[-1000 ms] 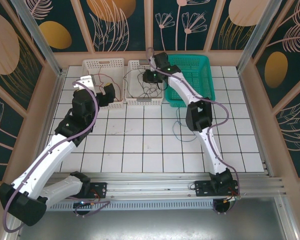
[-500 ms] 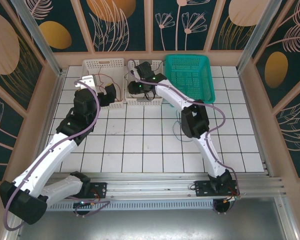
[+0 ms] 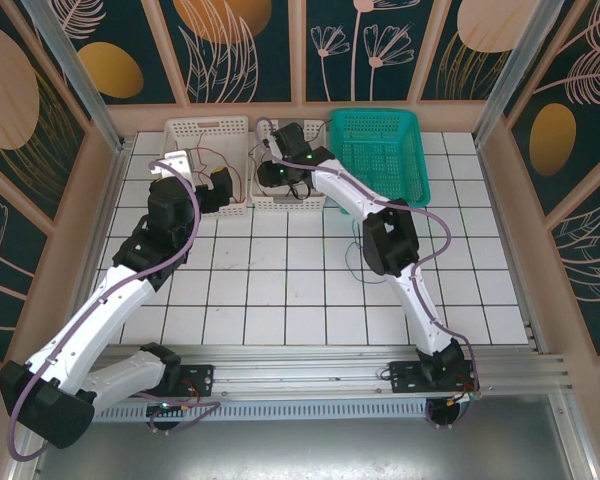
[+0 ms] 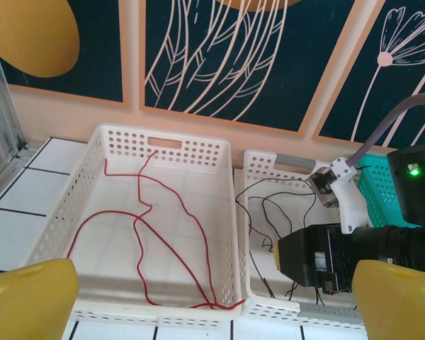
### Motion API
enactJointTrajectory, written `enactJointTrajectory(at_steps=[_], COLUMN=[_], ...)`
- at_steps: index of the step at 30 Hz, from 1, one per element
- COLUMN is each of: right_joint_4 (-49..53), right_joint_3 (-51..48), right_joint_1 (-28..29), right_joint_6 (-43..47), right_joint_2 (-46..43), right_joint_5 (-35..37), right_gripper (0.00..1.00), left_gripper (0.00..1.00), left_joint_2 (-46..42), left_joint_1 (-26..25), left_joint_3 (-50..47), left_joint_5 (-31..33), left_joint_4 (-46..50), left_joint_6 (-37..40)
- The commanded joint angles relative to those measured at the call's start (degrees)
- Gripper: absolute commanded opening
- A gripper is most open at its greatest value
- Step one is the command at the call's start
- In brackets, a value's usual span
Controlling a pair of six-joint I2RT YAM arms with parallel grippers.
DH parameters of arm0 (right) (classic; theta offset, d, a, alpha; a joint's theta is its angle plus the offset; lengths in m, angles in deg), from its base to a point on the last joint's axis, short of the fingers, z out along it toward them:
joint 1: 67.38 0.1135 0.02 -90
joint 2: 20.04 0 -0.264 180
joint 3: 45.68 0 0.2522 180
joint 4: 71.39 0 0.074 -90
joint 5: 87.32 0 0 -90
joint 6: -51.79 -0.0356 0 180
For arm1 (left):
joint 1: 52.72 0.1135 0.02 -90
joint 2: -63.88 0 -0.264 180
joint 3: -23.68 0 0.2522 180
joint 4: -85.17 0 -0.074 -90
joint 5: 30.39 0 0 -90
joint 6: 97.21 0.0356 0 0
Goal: Untangle the cables
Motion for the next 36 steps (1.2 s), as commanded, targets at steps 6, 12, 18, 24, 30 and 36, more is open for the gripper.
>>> enactJointTrajectory(at_steps=[6,12,18,24,30,36], right_joint_4=[-0.82,-2.0,-0.56,0.68,-1.25,-0.18], right_joint_3=[2.06,0.47,1.15,1.15,-2.76,-2.77], right_joint_1=[1.24,1.78,1.64,-0.13,-0.95,-2.29], right_joint_6=[1.28,1.25,0.68,-1.1,-2.67,-4.4], right_joint_2=[4.48,5.21,7.69,8.23,4.02,1.51], right_joint_5=[-1.69,-1.73,3.08,5.61,7.85,9.27], right_gripper=[0.32,0.33,0.2,0.0,0.0,0.0], left_gripper=[0.98,0.99,0.99,0.98,0.98,0.99], left_joint_2=[-0.09,-0.09,0.0,0.17,0.17,0.26], left_joint_1=[0.26,0.26,0.29,0.26,0.29,0.27], left_joint_3=[-0.3,-0.33,-0.31,-0.31,-0.32,-0.28], left_joint_5=[-0.39,-0.36,-0.56,-0.66,-0.49,-0.55], left_joint_4=[-1.29,-1.33,-1.26,-1.25,-1.28,-1.28], left_joint_6=[1.48,1.56,1.64,1.73,1.78,1.86])
